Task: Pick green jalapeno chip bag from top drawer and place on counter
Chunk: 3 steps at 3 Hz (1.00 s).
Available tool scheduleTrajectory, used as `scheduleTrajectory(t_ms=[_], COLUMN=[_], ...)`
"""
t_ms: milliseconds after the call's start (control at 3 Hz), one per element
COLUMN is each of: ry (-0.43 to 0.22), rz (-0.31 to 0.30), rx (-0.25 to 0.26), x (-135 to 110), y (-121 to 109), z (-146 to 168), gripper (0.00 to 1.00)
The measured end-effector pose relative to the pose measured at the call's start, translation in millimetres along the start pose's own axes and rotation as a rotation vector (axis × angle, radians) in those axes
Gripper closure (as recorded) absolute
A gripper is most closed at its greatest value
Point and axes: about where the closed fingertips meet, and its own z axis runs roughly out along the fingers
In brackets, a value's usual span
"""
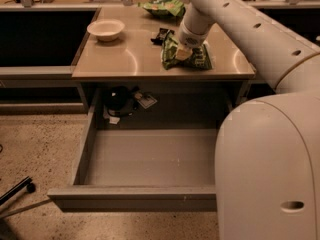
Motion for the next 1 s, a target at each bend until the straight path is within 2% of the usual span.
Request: scheduleTrajectory(t_ms=[333,667,1000], ry=[0.0,0.0,0.0], rz=[0.0,0.0,0.0], rx=[0.0,0.0,0.0], x=[-0.4,-0.4,-0.4], y=[-0.5,-0.4,-0.4], z=[-1.1,-1.0,-1.0], gripper=[1.0,0.81,0.58])
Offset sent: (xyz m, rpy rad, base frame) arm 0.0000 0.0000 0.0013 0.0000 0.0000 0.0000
